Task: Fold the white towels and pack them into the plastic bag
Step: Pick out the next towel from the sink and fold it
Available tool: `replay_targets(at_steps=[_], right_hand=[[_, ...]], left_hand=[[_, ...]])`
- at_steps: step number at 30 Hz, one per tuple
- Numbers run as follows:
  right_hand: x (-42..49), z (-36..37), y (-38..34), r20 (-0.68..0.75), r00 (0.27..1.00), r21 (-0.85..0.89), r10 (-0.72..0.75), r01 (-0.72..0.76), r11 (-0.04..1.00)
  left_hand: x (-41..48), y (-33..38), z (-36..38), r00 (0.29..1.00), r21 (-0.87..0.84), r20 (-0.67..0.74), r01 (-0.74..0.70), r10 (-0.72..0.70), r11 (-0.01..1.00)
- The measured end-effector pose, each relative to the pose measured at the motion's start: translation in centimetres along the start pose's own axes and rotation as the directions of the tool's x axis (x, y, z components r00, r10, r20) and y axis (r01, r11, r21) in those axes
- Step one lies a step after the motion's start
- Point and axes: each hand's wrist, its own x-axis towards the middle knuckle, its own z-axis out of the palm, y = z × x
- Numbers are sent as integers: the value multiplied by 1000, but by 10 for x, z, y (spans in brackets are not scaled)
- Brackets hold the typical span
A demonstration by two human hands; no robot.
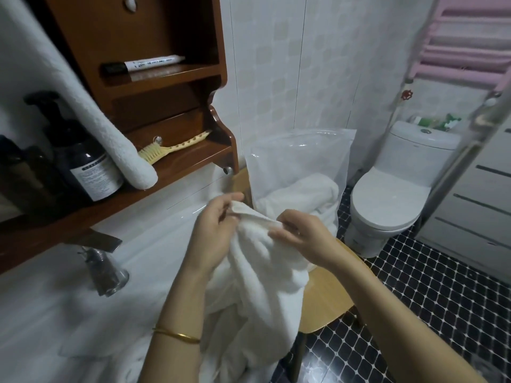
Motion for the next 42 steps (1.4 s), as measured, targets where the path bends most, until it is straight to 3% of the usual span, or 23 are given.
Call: replay_targets(at_steps=[7,14,21,26,28,29,31,33,38,40,42], right_hand=[[-17,-5,40,48,993,-438,110,-78,896],[-26,-4,54,-170,978,-403,122,-182,897],[-27,6,54,-289,948,-512,136,-274,814],[-31,8,62,-257,874,-234,412,-470,851],[-28,9,64,-193,849,19,492,-498,867],[-27,6,64,-154,815,221,559,-523,823],[-25,2,61,-26,731,595,682,-536,599],[-21,-2,59,49,715,761,697,-479,438],[-11,-23,46,87,790,790,607,-426,441],[-11,-34,39,167,823,647,543,-507,569],[-11,-46,32,217,824,372,523,-565,736]], left_hand=[[33,34,-22,937,100,-332,-81,111,992],[31,36,-29,907,109,-411,-47,88,993],[29,40,-28,893,102,-440,-53,93,993],[32,38,-32,868,67,-487,-70,94,995],[32,38,-30,872,80,-477,-77,106,994],[33,38,-29,874,86,-473,-82,113,993],[34,38,-30,873,91,-473,-85,118,992],[37,39,-32,873,95,-475,-71,108,993],[53,52,-38,887,53,-458,-40,60,998],[64,64,-39,905,53,-422,-35,54,998],[73,80,-37,923,82,-376,-55,82,995]])
